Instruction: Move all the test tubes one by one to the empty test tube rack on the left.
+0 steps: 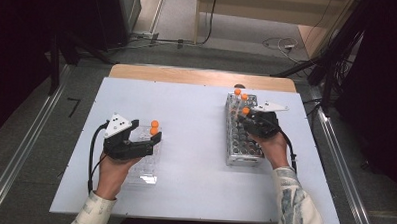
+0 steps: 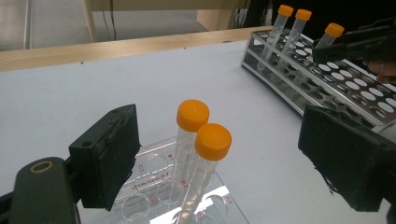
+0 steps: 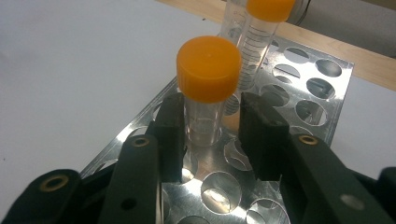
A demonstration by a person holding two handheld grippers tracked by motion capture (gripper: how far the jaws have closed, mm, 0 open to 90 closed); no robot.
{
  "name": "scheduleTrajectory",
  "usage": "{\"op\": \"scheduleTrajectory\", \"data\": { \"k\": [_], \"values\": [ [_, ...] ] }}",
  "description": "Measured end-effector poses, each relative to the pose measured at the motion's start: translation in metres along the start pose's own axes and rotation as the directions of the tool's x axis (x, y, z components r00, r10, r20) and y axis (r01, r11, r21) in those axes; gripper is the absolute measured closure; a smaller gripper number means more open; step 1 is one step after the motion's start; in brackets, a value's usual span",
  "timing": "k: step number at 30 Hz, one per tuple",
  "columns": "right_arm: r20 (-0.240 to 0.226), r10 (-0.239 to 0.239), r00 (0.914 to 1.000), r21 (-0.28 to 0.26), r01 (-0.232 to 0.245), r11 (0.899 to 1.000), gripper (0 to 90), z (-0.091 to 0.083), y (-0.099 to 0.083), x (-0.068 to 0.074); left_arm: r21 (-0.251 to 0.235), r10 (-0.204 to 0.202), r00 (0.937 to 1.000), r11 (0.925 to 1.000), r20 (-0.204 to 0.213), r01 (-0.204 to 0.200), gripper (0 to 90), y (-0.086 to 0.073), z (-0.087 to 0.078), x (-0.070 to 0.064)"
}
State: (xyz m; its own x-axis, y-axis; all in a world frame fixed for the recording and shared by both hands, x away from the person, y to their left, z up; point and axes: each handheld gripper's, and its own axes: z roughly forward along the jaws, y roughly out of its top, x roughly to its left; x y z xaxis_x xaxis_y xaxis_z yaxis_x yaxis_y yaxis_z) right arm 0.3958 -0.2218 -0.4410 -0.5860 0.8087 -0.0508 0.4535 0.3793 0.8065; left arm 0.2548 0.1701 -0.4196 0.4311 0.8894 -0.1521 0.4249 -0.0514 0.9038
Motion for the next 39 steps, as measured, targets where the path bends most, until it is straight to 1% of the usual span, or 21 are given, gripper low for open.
{"op": "scheduleTrajectory", "data": {
  "k": [5,7,12,21,29,32,35,37,39],
  "values": [
    [0.0,-0.006,1.0,-0.006,0.006,1.0,68.3,0.0,0.0,0.0,-0.001,-0.003,1.0,1.0,0.001,0.003,13.0,0.0,0.0,0.0],
    [-0.001,-0.016,0.9999,-0.01,0.016,1.0,69.6,0.0,0.001,0.001,0.002,-0.002,1.0,1.0,0.002,0.002,13.0,0.0,0.0,0.0],
    [-0.002,-0.022,0.9998,-0.02,0.022,1.0,70.9,-0.003,0.005,0.001,0.0,0.0,1.0,1.0,0.0,0.0,12.8,0.0,0.0,0.0],
    [0.003,-0.025,0.9997,-0.068,0.026,0.997,71.6,-0.018,0.019,0.002,-0.002,0.001,1.0,1.0,0.004,-0.001,12.3,0.0,0.0,-0.001],
    [0.002,-0.038,0.9993,-0.129,0.038,0.991,71.9,-0.039,0.029,0.005,-0.006,0.003,0.9999,1.0,0.012,-0.003,12.1,0.001,-0.001,-0.003],
    [-0.008,-0.046,0.9989,-0.151,0.044,0.988,71.9,-0.047,0.032,0.008,-0.004,0.006,0.9998,1.0,0.017,-0.006,12.1,0.002,-0.001,-0.004],
    [-0.026,-0.058,0.998,-0.157,0.054,0.986,71.9,-0.053,0.033,0.013,-0.003,0.009,0.9996,1.0,0.025,-0.009,12.1,0.002,-0.001,-0.006],
    [-0.047,-0.067,0.9967,-0.15,0.059,0.987,71.9,-0.055,0.033,0.019,-0.004,0.009,0.9995,1.0,0.032,-0.008,12.2,0.002,-0.001,-0.008],
    [-0.062,-0.084,0.9946,-0.148,0.074,0.986,71.9,-0.057,0.033,0.026,-0.007,0.015,0.9991,0.9999,0.041,-0.015,12.2,0.004,-0.002,-0.01]
  ]
}}
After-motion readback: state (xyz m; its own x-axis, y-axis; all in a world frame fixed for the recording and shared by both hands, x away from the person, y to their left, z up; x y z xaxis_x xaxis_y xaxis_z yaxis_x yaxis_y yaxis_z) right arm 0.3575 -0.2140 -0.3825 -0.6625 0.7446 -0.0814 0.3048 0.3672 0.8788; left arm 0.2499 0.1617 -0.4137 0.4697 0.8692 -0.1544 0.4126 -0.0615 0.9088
